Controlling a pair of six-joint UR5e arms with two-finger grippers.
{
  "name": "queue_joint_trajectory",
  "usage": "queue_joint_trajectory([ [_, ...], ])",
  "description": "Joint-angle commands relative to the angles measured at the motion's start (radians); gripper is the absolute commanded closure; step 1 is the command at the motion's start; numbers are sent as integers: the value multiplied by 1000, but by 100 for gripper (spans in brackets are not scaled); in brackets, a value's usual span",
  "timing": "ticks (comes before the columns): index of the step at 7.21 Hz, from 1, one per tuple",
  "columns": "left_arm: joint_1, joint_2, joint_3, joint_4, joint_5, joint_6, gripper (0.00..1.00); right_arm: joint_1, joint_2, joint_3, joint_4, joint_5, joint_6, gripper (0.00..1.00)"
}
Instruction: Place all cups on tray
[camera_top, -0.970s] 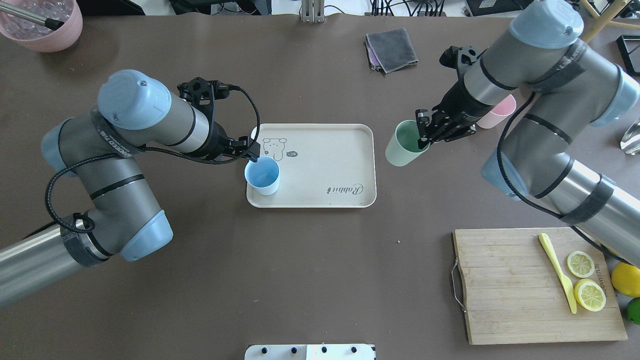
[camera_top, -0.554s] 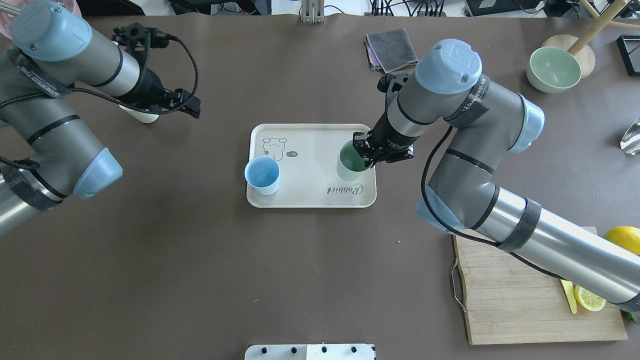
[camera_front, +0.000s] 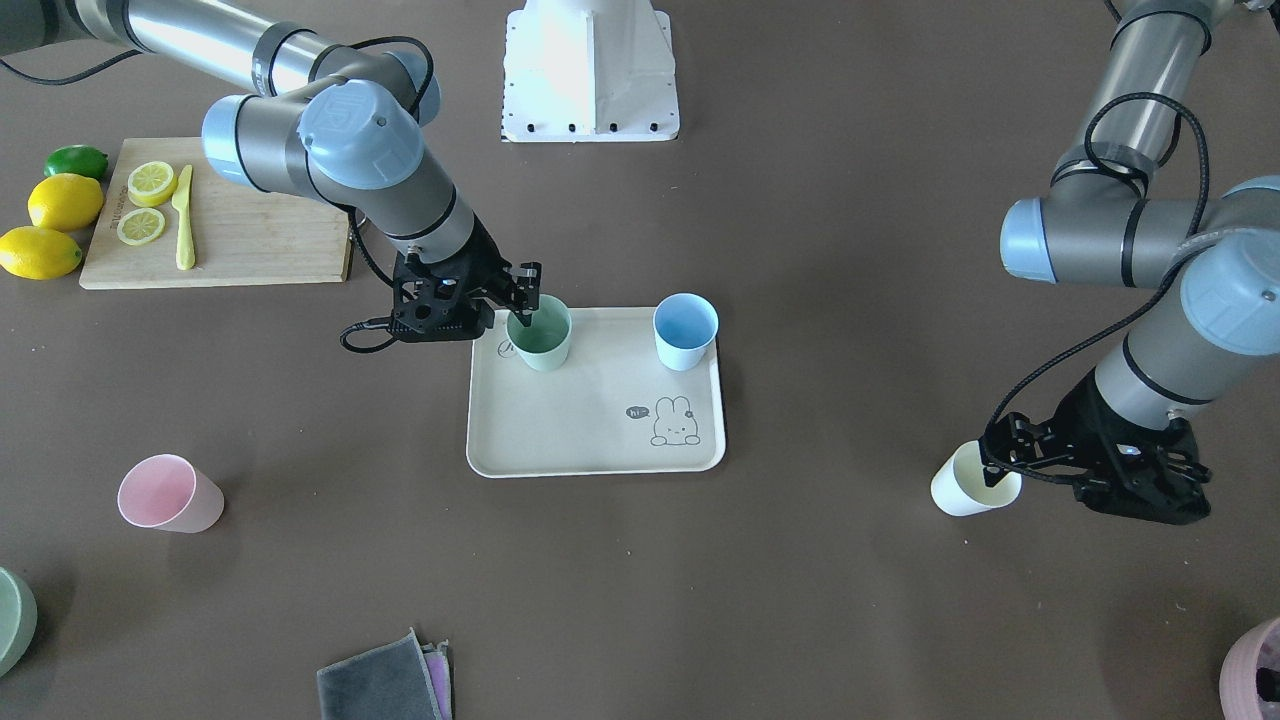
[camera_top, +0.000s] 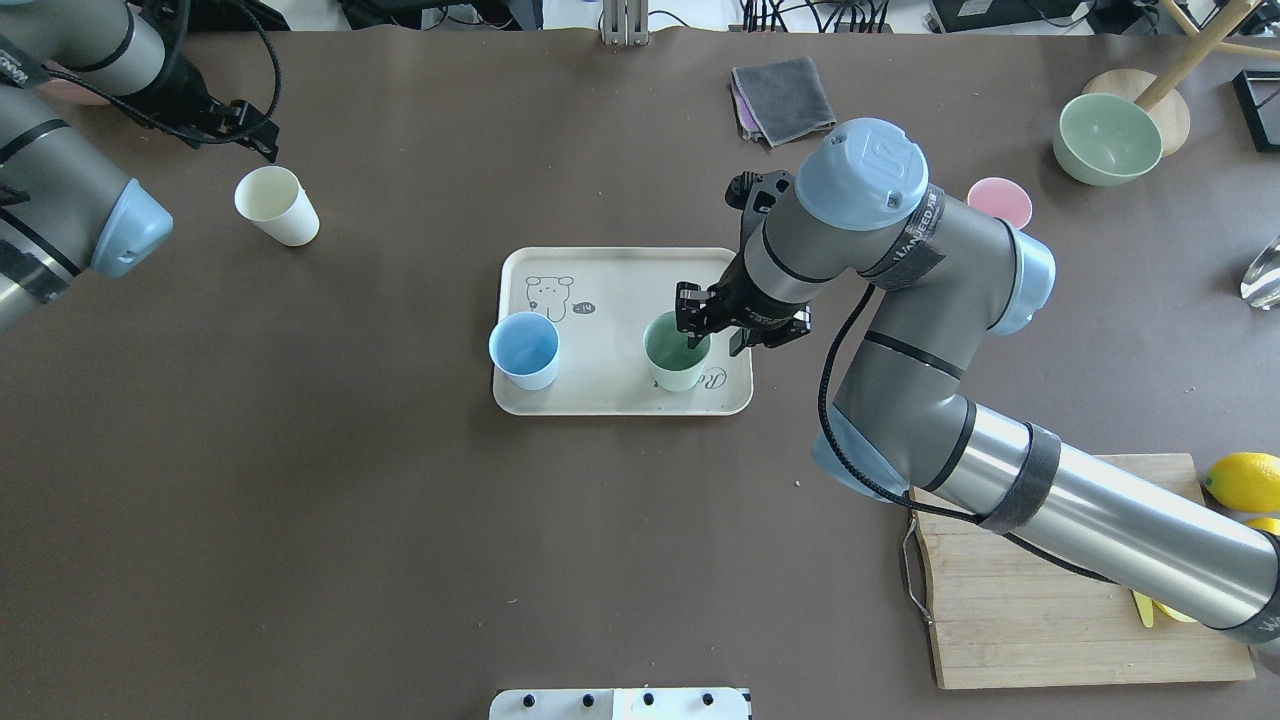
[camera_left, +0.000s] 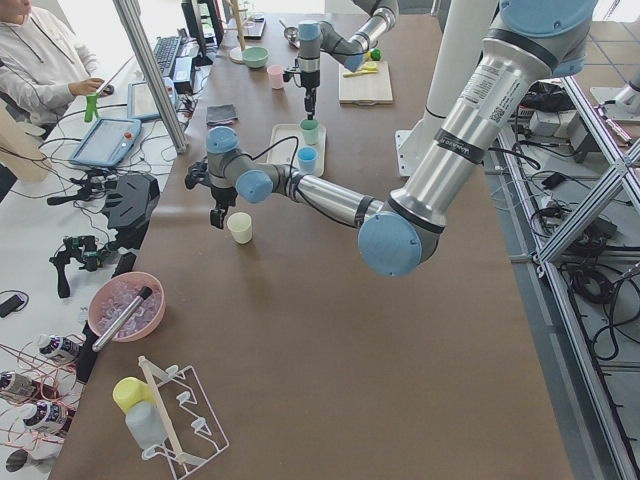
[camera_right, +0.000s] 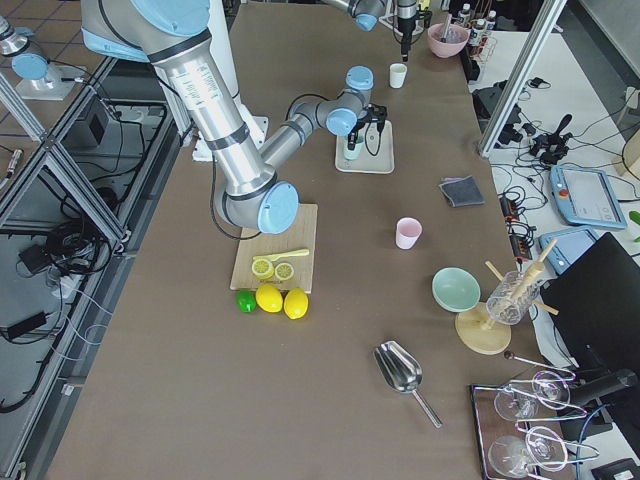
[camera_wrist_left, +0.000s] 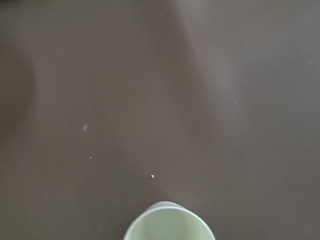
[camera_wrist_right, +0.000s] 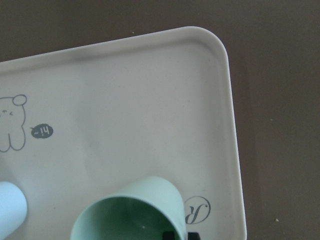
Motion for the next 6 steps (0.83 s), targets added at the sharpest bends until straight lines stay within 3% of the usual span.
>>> queue_joint_trajectory([
  [1, 2, 31, 23, -55, -10, 20, 3, 98, -21, 14, 2, 85, -13, 0],
  [3, 46, 45, 47, -95, -5, 13, 9, 264, -152, 90, -3, 238, -173, 0],
  [4, 51, 45, 51, -95, -4, 10, 37, 328, -196, 83, -12, 260, -278, 0],
  [5, 52, 43, 66, -95, -2, 9, 78, 374, -213, 38, -12, 254, -368, 0],
  [6, 52, 36, 60, -94, -4, -18, 100, 411, -209, -59, -10, 234, -491, 0],
])
